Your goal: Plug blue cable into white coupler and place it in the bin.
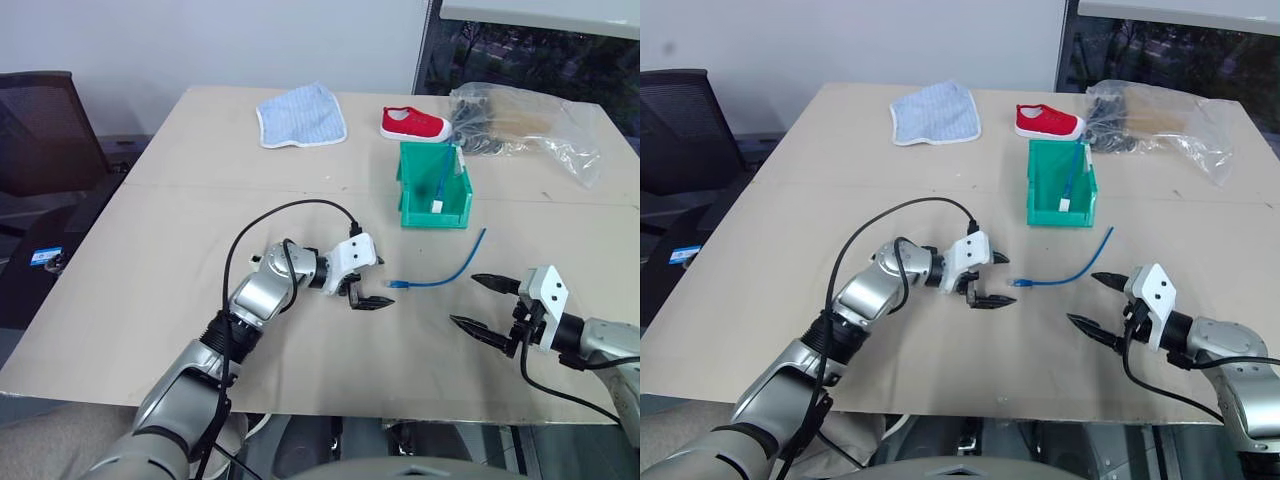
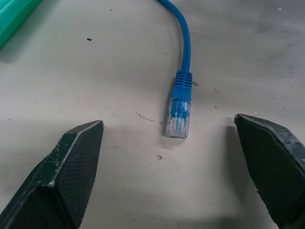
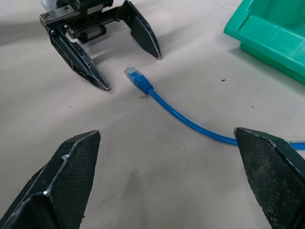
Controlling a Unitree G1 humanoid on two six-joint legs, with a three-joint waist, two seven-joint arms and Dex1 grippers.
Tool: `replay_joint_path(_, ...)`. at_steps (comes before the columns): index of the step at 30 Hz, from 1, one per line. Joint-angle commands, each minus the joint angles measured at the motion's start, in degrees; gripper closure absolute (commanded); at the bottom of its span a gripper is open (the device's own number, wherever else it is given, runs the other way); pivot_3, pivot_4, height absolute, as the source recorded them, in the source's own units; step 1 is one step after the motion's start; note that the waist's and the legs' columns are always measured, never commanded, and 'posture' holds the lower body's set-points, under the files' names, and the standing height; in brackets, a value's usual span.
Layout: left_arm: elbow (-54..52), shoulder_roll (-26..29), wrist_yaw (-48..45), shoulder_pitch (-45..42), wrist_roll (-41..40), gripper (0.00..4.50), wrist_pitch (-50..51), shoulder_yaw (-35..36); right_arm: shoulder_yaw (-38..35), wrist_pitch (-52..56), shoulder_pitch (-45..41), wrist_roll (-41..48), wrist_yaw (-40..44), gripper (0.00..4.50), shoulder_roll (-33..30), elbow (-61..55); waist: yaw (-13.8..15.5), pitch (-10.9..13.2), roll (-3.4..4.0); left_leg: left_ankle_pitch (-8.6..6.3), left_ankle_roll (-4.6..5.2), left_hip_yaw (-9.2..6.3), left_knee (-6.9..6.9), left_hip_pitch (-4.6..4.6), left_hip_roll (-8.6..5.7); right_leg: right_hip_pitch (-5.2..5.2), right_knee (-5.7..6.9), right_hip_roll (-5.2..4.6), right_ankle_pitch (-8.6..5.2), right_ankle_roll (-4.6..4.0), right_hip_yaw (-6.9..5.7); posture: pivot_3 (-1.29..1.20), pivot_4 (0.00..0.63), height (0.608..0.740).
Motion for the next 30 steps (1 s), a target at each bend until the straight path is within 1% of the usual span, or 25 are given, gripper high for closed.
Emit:
replay_joint_path(1,0.34,0.12,-2.08,1.20,1.21,1.61,0.49,-1.59,-2.28,0.28,0.65,1.63,-1.07,0.00,-0.16,-2.42,-0.17,0.00,0.00,-0.01,0.01,0.00,0.00,-0.01,0.00,-0.01,0.00,0.01,0.00,0.00,0.00,0.00,0.150,0.740)
replay_joint_path(2,0.06,0.07,-2.20,1.34,1.25,1.98,0.55,-1.50,-2.37,0.65,0.85,2.10,-1.22,0.00,-0.12,-2.59,-0.26,0.00,0.00,-0.01,0.02,-0.01,-0.01,-0.01,0.01,-0.01,0.00,0.02,0.00,0.00,-0.02,0.00,0.150,0.740)
replay_joint_path(3,0.04,0.00,-2.30,1.39,1.33,2.59,0.53,-1.38,-2.32,0.92,0.88,2.41,-1.39,0.00,-0.10,-2.66,-0.30,0.00,0.00,-0.01,0.01,-0.01,-0.03,-0.01,0.01,-0.01,0.00,0.02,0.00,0.01,-0.03,0.00,0.150,0.740)
replay_joint_path(7,-0.03,-1.21,-2.04,2.02,0.70,4.46,-1.77,-0.05,-2.37,4.98,1.89,7.89,-0.63,0.00,0.03,-4.40,-0.36,0.00,0.01,-0.05,0.05,-0.05,-0.08,-0.04,0.02,-0.02,-0.02,0.02,-0.06,0.08,-0.08,0.00,0.150,0.740)
replay_joint_path(11,-0.95,-2.87,-2.58,1.92,-3.14,4.46,0.37,3.84,-2.37,8.83,2.11,12.19,-1.94,0.00,0.74,-5.29,-0.34,0.00,0.00,-0.08,0.12,-0.06,-0.07,-0.08,0.01,-0.02,-0.04,-0.05,-0.06,0.09,-0.11,0.00,0.150,0.740)
replay_joint_path(15,-3.07,-2.91,-3.97,3.06,-5.48,4.46,2.65,5.21,-2.30,10.96,1.51,14.93,-3.13,0.00,1.97,-5.11,-0.58,0.02,-0.02,-0.12,0.19,-0.03,-0.04,-0.08,-0.02,-0.02,-0.04,-0.12,-0.06,0.10,-0.09,0.00,0.150,0.740)
replay_joint_path(18,-5.90,-4.65,-4.21,3.50,-12.03,4.46,10.51,8.68,-2.41,14.17,0.49,19.84,-5.14,0.00,4.27,-5.55,-0.66,0.02,-0.02,-0.12,0.18,-0.05,-0.02,-0.05,0.01,-0.02,0.00,-0.20,-0.06,0.09,-0.07,0.00,0.150,0.740)
replay_joint_path(20,-8.50,-5.96,-4.72,3.79,-18.41,4.46,17.76,11.38,-2.93,17.18,0.27,24.65,-7.03,0.00,6.29,-5.56,-0.69,0.02,-0.02,-0.12,0.18,-0.07,-0.01,-0.06,0.02,-0.02,0.03,-0.30,-0.05,0.09,-0.09,0.00,0.150,0.740)
replay_joint_path(23,-12.57,-7.35,-5.69,4.70,-29.22,4.46,29.19,15.45,-3.96,23.22,-0.43,36.34,-10.17,0.00,9.39,-5.44,-0.71,0.02,-0.01,-0.11,0.18,-0.10,-0.01,-0.07,0.04,-0.02,0.02,-0.35,-0.05,0.09,-0.11,0.00,0.150,0.740)
replay_joint_path(26,-13.88,-7.72,-5.53,4.92,-35.02,4.46,35.48,17.74,-4.23,25.87,-1.63,43.15,-11.83,0.00,10.58,-5.97,-0.74,0.02,-0.01,-0.12,0.17,-0.10,-0.02,-0.07,0.03,-0.02,0.03,-0.38,-0.05,0.09,-0.12,0.00,0.150,0.740)
replay_joint_path(28,-14.32,-7.37,-5.78,4.87,-37.25,4.46,38.00,18.16,-4.49,26.87,-3.20,48.12,-12.86,0.00,11.51,-6.00,-0.74,0.02,-0.01,-0.12,0.18,-0.10,-0.02,-0.07,0.01,-0.02,0.02,-0.37,-0.05,0.09,-0.12,0.00,0.150,0.740)
replay_joint_path(30,-14.69,-6.84,-6.13,4.75,-38.76,4.46,39.51,18.13,-4.08,27.80,-4.54,50.17,-12.79,0.00,11.16,-6.30,-0.77,0.02,-0.01,-0.12,0.18,-0.10,-0.02,-0.06,0.01,-0.02,0.02,-0.34,-0.05,0.09,-0.11,0.00,0.150,0.740)
